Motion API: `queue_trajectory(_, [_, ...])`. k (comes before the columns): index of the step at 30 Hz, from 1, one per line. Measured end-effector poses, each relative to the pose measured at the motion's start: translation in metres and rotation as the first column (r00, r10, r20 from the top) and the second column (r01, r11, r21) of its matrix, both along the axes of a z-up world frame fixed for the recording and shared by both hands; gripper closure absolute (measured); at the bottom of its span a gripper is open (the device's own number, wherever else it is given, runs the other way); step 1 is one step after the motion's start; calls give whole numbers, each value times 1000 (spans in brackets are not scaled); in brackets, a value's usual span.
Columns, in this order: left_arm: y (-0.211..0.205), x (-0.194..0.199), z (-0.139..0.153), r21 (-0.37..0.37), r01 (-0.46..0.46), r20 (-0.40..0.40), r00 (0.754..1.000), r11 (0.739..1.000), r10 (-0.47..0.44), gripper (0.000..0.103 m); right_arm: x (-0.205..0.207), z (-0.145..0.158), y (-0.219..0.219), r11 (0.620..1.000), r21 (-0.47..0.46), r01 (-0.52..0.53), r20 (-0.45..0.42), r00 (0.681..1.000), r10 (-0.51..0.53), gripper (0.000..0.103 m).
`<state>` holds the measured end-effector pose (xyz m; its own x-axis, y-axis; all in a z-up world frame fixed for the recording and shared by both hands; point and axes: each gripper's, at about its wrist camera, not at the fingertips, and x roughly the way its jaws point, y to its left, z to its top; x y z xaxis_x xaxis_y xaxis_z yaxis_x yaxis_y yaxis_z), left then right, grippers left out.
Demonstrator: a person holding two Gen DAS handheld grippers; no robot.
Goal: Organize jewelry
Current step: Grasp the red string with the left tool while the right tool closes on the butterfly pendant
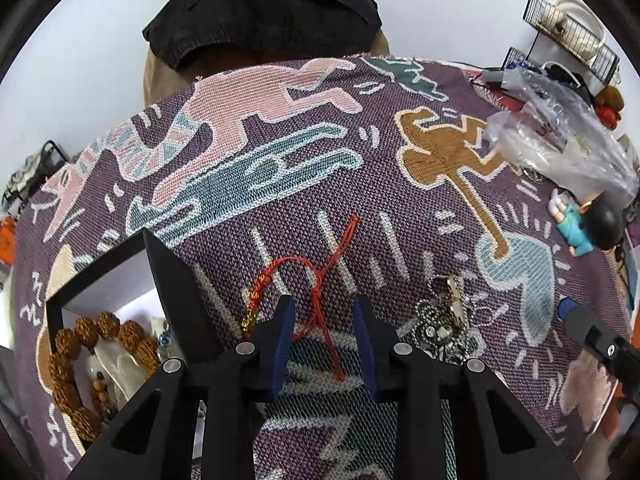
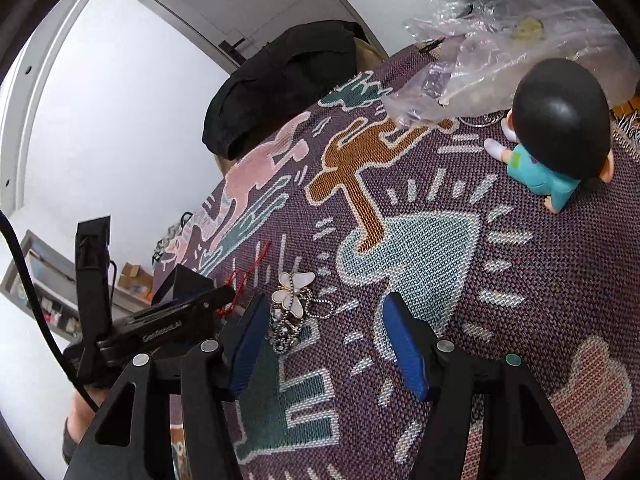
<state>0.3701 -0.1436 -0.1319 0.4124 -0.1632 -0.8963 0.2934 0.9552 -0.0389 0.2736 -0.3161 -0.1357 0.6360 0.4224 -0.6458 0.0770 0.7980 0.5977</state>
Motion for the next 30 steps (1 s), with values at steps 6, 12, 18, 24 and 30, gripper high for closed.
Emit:
queue_trajectory(6, [-10, 7, -1, 53, 14, -8, 1000, 998, -14, 71, 5, -3, 10, 999, -2, -32, -10, 999, 32, 42])
queue_trajectory(12, [-25, 6, -5, 124, 45, -6, 999, 991, -45, 71, 5, -2, 14, 999, -2, -41, -8, 999, 41, 42])
queue_trajectory(18, [-25, 11, -15, 143, 45, -33, 999, 989, -41, 72, 4, -3, 11, 999, 4, -32, -13, 999, 32, 42])
queue_trajectory(24, [-24, 18, -21, 90, 57, -91, 995, 994, -48, 80, 5, -5, 13, 999, 3, -35, -22, 999, 35, 42])
queue_trajectory(30, [-21, 14, -20, 68, 74, -87, 994, 995, -68, 100, 13, -11, 22, 998, -4, -60, -48, 997, 60, 42])
